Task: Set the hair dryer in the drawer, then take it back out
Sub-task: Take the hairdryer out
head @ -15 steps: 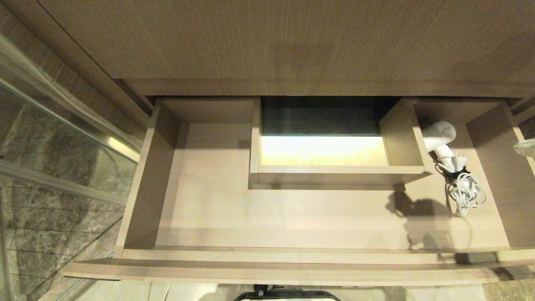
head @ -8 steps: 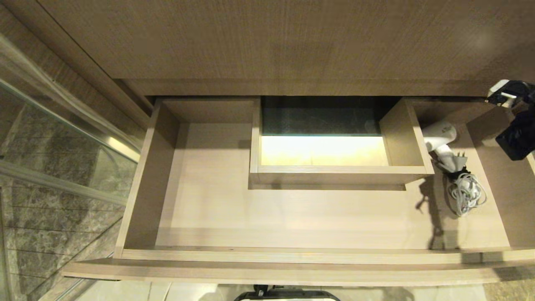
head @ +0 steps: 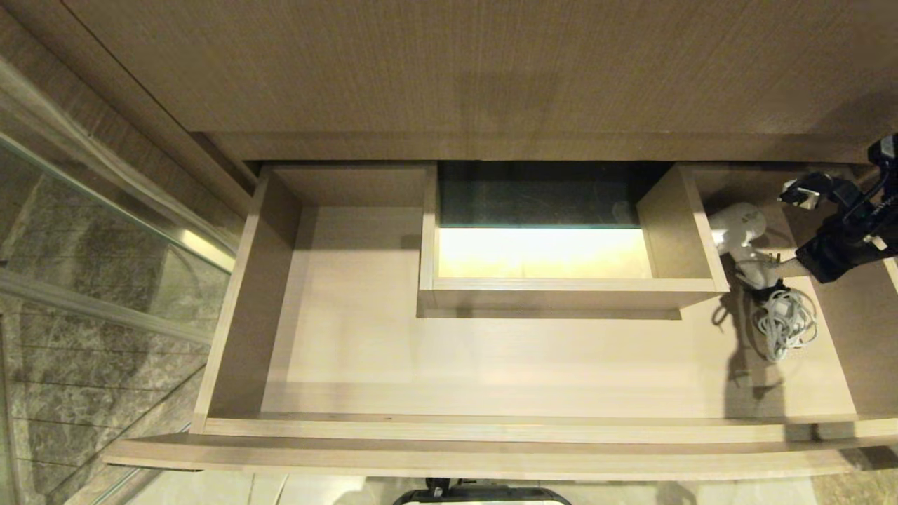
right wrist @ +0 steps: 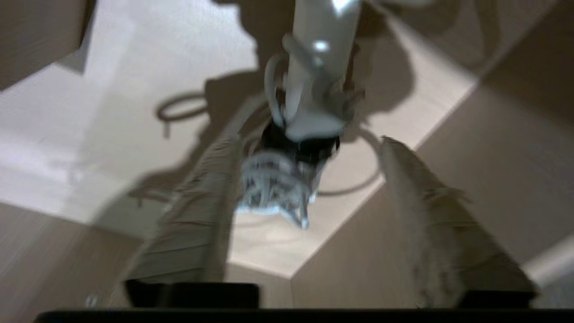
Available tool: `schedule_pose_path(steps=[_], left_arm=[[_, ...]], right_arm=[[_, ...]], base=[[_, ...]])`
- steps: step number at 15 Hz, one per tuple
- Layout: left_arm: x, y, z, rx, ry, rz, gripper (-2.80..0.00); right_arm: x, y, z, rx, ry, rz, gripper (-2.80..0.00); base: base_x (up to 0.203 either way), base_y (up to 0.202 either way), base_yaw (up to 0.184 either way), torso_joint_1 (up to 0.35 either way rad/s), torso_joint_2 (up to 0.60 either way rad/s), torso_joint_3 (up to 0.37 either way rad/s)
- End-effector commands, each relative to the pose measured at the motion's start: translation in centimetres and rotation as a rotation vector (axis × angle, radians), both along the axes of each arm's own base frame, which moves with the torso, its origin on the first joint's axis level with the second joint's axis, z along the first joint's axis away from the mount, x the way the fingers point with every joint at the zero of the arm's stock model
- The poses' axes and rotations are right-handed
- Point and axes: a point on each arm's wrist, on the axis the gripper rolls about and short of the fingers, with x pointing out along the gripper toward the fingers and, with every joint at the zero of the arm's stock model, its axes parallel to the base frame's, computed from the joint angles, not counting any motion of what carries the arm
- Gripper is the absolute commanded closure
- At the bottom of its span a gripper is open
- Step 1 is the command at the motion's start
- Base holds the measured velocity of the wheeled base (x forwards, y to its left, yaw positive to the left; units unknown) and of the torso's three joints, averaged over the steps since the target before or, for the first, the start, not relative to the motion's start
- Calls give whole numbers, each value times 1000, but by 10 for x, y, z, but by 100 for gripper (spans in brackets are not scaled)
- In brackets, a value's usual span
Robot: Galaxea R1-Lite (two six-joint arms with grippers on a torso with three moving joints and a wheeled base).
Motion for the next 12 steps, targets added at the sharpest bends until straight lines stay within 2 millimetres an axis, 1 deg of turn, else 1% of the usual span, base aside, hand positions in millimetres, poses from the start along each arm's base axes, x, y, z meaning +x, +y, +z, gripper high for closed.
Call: schedule_pose_path(steps=[1, 4, 7, 9, 12], left_arm=[[0, 0, 0, 0, 0, 1, 0], [0, 0, 0, 0, 1, 0, 0], [0, 0, 0, 0, 0, 0, 0], [0, 0, 0, 0, 0, 0, 0], [0, 0, 0, 0, 0, 1, 0]], right_arm=[[18, -6, -16, 23, 20, 21, -280], [29, -12, -24, 24, 24, 21, -280], [33, -17, -31, 26, 34, 15, -280], [45, -22, -41, 28, 37, 14, -280], [55, -25, -50, 29, 33, 13, -280]], base=[[0, 0, 0, 0, 0, 0], [0, 0, 0, 0, 0, 0], [0, 0, 0, 0, 0, 0], [0, 0, 0, 0, 0, 0], [0, 0, 0, 0, 0, 0]])
